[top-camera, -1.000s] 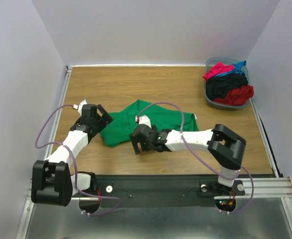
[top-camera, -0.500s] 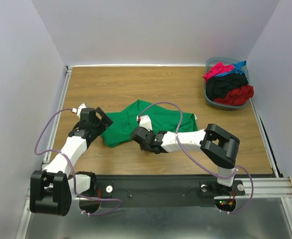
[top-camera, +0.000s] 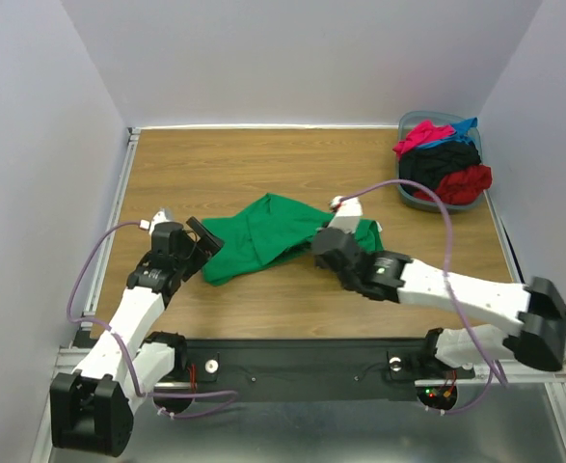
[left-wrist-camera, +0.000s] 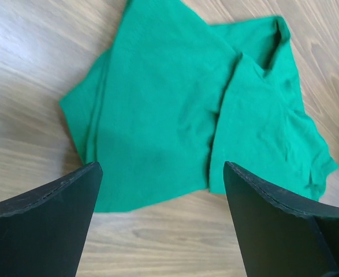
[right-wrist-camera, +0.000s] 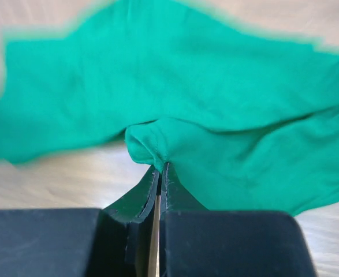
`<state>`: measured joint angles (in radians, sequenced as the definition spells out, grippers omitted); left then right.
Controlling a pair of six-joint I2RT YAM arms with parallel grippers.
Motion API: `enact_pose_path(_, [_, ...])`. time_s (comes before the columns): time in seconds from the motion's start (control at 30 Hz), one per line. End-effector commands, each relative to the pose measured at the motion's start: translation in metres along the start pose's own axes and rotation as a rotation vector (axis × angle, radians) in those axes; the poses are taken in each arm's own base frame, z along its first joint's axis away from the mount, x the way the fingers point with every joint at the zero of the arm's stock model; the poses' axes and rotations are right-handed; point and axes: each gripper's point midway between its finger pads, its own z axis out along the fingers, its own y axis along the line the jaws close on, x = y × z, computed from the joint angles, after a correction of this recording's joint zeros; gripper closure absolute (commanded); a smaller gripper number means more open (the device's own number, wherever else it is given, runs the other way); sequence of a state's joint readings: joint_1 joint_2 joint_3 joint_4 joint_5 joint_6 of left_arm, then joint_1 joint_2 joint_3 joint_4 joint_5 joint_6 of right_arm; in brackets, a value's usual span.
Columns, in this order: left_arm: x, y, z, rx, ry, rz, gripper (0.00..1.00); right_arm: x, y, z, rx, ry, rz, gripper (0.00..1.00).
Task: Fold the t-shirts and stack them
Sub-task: Flatten the tshirt out
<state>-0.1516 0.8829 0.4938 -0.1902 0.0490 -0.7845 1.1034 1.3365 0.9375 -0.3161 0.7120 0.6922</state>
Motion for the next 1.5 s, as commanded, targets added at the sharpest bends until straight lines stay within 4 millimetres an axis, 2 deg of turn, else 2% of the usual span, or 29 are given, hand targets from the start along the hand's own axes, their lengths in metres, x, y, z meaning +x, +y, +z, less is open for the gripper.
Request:
enact_pose_path(0.0, [0.019, 0.000, -0.007, 0.008, 0.047, 0.008, 0.01, -0.060, -0.060, -0.016, 0.140, -0.147, 0.116, 1.00])
enact_pose_path(0.03, [0.021, 0.000, -0.007, 0.005, 0.054, 0.016, 0.01, -0.071, -0.073, -0.020, 0.164, -0.171, 0.143, 1.00])
enact_pose_path(0.07, [0.027, 0.001, -0.008, -0.004, 0.069, 0.022, 0.01, -0.094, -0.103, -0.032, 0.230, -0.234, 0.195, 1.00])
enact_pose_path(0.13, [0.032, 0.001, -0.008, -0.004, 0.083, 0.029, 0.01, -0.114, -0.132, -0.048, 0.297, -0.297, 0.256, 1.00])
enact_pose_path(0.17, [0.036, 0.001, -0.008, -0.006, 0.088, 0.028, 0.01, -0.137, -0.150, -0.067, 0.317, -0.370, 0.334, 0.99])
enact_pose_path(0.23, [0.042, -0.002, -0.009, 0.004, 0.102, 0.039, 0.01, -0.154, -0.165, -0.088, 0.332, -0.434, 0.384, 1.00])
enact_pose_path(0.27, [0.044, -0.002, -0.009, 0.003, 0.103, 0.043, 0.01, -0.167, -0.175, -0.107, 0.348, -0.493, 0.416, 1.00])
enact_pose_path(0.4, [0.036, -0.006, -0.007, -0.014, 0.077, 0.064, 0.01, -0.178, -0.196, -0.134, 0.420, -0.546, 0.405, 1.00])
enact_pose_path(0.5, [0.025, -0.014, -0.005, -0.018, 0.048, 0.070, 0.01, -0.168, -0.202, -0.133, 0.453, -0.525, 0.387, 1.00])
enact_pose_path(0.63, [0.012, -0.029, 0.009, -0.013, 0.031, 0.095, 0.01, -0.142, -0.196, -0.106, 0.458, -0.441, 0.323, 1.00])
enact_pose_path(0.67, [0.002, -0.042, 0.011, 0.004, 0.010, 0.101, 0.01, -0.129, -0.191, -0.093, 0.447, -0.397, 0.305, 1.00])
enact_pose_path(0.73, [-0.003, -0.051, 0.025, -0.001, 0.014, 0.121, 0.01, -0.114, -0.186, -0.080, 0.440, -0.346, 0.280, 1.00])
enact_pose_path(0.77, [-0.016, -0.070, 0.026, 0.027, -0.003, 0.132, 0.01, -0.100, -0.184, -0.068, 0.444, -0.301, 0.255, 1.00])
enact_pose_path(0.8, [-0.019, -0.077, 0.031, 0.032, 0.002, 0.142, 0.01, -0.095, -0.183, -0.063, 0.449, -0.284, 0.241, 1.00])
enact_pose_path(0.83, [-0.015, -0.078, 0.046, 0.014, 0.036, 0.160, 0.01, -0.090, -0.184, -0.060, 0.458, -0.273, 0.236, 1.00])
enact_pose_path(0.87, [-0.025, -0.098, 0.049, 0.046, 0.023, 0.171, 0.01, -0.085, -0.184, -0.056, 0.464, -0.260, 0.228, 1.00])
enact_pose_path(0.9, [-0.025, -0.105, 0.056, 0.051, 0.033, 0.198, 0.02, -0.078, -0.183, -0.050, 0.468, -0.238, 0.219, 1.00])
enact_pose_path(0.97, [-0.020, -0.122, 0.075, 0.058, 0.069, 0.251, 0.02, -0.072, -0.182, -0.047, 0.464, -0.222, 0.225, 1.00])
enact_pose_path(1.0, [-0.005, -0.122, 0.089, 0.045, 0.115, 0.293, 0.02, -0.068, -0.183, -0.044, 0.470, -0.214, 0.221, 0.99])
enact_pose_path(1.03, [-0.002, -0.125, 0.094, 0.044, 0.126, 0.309, 0.02, -0.068, -0.183, -0.045, 0.470, -0.214, 0.220, 1.00])
enact_pose_path(1.07, [0.001, -0.138, 0.098, 0.077, 0.145, 0.320, 0.02, -0.067, -0.184, -0.045, 0.474, -0.216, 0.220, 1.00])
enact_pose_path(1.13, [0.017, -0.132, 0.114, 0.049, 0.199, 0.338, 0.06, -0.067, -0.185, -0.046, 0.477, -0.219, 0.222, 1.00])
enact_pose_path(1.17, [0.019, -0.137, 0.117, 0.058, 0.210, 0.343, 0.08, -0.067, -0.185, -0.046, 0.473, -0.218, 0.223, 1.00])
enact_pose_path(1.23, [0.032, -0.133, 0.128, 0.044, 0.248, 0.351, 0.11, -0.067, -0.185, -0.047, 0.469, -0.220, 0.225, 0.99])
enact_pose_path(1.47, [0.054, -0.143, 0.130, 0.069, 0.284, 0.372, 0.28, -0.065, -0.188, -0.047, 0.475, -0.216, 0.222, 1.00])
